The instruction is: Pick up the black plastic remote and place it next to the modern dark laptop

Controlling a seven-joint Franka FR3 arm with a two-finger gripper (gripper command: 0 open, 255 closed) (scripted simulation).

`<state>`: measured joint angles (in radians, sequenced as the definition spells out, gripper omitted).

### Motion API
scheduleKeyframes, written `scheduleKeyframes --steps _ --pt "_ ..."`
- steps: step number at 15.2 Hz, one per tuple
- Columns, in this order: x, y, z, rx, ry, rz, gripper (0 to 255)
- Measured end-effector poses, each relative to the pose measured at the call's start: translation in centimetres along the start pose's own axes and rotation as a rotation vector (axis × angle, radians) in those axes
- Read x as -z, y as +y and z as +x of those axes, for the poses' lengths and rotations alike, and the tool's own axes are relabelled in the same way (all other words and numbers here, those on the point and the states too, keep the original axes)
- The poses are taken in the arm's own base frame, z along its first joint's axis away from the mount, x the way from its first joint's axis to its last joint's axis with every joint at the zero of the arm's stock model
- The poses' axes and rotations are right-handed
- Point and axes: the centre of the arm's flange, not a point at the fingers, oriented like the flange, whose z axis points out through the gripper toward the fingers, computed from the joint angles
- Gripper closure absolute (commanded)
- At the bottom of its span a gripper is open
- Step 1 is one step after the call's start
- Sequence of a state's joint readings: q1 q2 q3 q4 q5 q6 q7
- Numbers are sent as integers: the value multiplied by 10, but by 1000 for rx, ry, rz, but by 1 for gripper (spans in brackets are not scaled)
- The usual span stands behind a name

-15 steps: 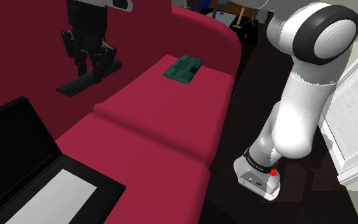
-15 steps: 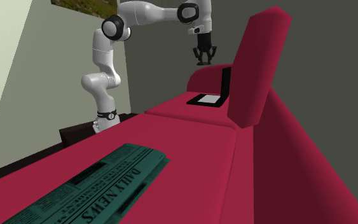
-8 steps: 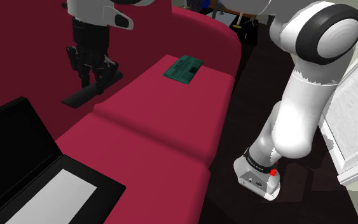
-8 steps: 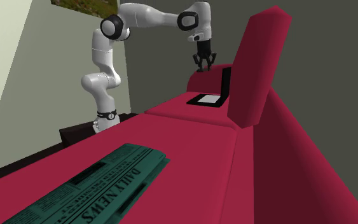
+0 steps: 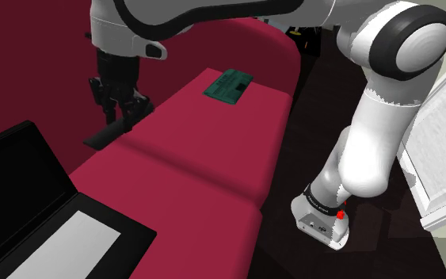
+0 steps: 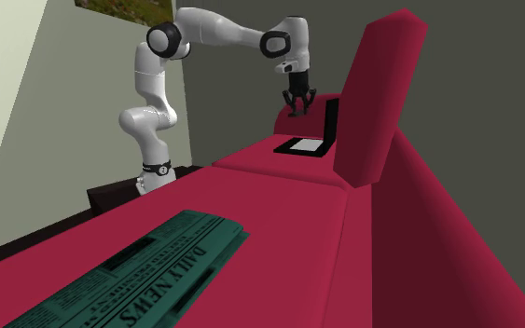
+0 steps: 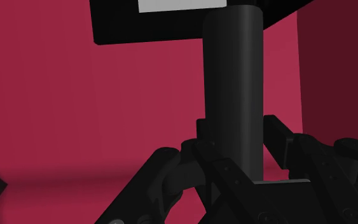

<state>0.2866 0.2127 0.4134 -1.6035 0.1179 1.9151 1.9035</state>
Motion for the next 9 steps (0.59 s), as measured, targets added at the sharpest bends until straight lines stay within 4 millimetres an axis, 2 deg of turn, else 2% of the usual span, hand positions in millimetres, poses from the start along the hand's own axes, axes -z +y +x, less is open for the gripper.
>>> scheduleKeyframes --steps 9 --pt "-46 1 12 0 0 0 255"
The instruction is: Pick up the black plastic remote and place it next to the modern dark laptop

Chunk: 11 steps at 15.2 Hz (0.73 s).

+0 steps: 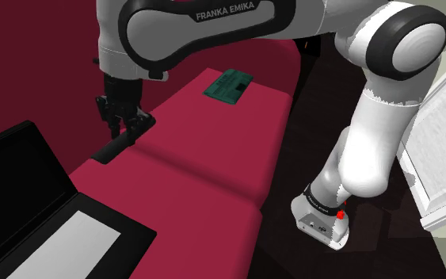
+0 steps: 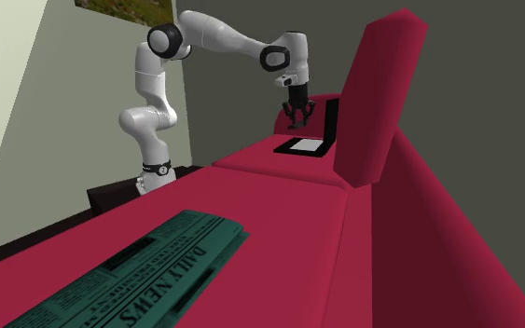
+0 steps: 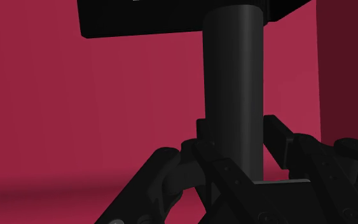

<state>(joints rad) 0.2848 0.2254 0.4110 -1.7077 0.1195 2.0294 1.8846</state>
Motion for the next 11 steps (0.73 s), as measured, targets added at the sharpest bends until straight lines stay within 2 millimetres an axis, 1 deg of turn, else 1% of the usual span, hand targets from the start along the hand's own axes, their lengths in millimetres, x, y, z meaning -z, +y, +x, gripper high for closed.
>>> scheduleKeyframes --steps 11 --pt "-58 3 13 0 0 0 255"
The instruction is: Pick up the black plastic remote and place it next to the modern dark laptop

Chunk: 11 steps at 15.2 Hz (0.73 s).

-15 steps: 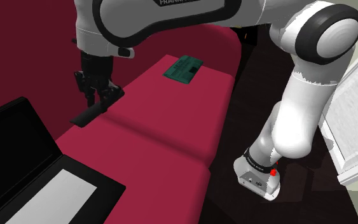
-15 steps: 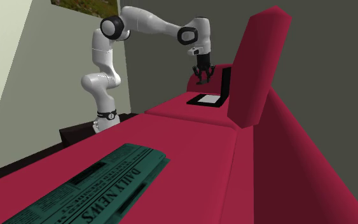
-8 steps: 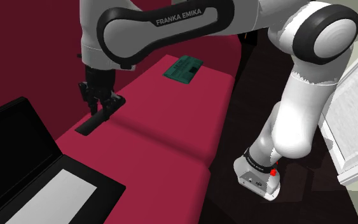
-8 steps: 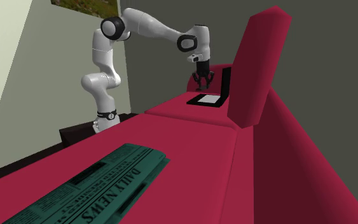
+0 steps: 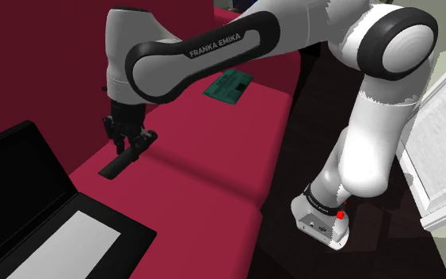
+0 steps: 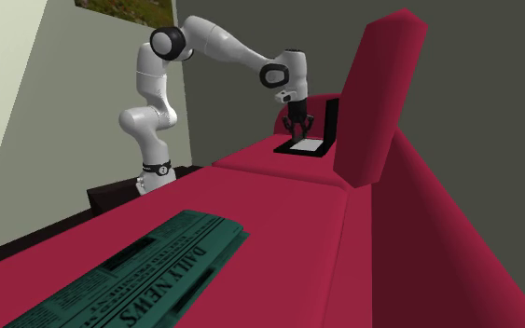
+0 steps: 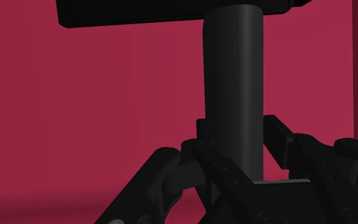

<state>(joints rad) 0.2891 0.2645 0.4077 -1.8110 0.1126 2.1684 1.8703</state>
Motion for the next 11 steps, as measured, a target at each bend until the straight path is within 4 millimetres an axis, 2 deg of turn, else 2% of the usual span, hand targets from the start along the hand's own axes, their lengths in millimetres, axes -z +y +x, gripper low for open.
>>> scheduleKeyframes --steps 11 --pt "-55 2 13 0 0 0 255"
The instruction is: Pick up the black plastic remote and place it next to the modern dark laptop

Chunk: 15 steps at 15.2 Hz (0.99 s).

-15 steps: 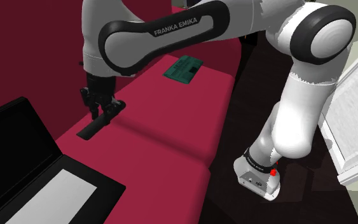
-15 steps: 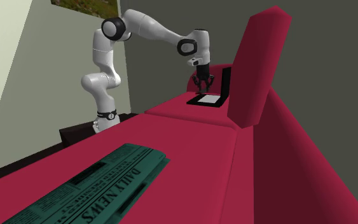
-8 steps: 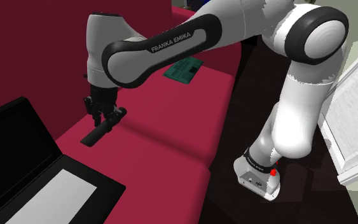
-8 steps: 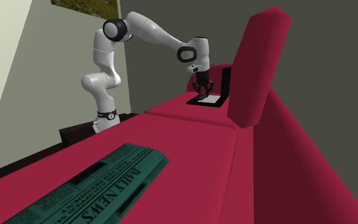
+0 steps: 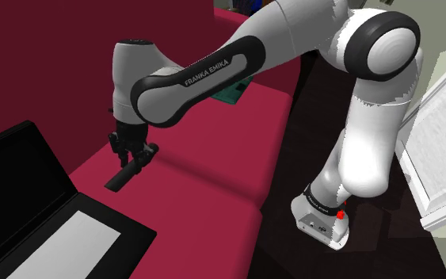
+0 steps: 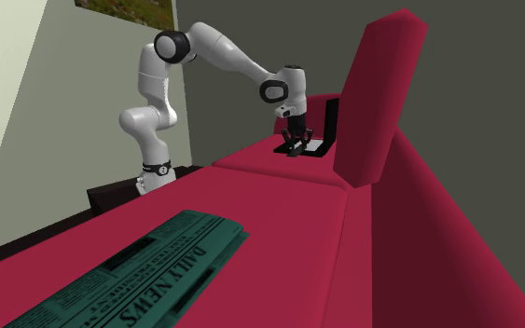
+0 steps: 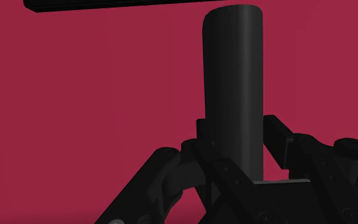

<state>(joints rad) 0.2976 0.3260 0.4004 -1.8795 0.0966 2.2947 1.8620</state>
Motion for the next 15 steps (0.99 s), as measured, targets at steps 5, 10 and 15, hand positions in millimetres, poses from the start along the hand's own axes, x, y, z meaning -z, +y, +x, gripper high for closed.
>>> scheduleKeyframes --steps 5,10,15 --pt "-26 1 5 0 0 0 255" --pt "-39 1 8 0 0 0 255" --pt "-39 2 8 0 0 0 0"
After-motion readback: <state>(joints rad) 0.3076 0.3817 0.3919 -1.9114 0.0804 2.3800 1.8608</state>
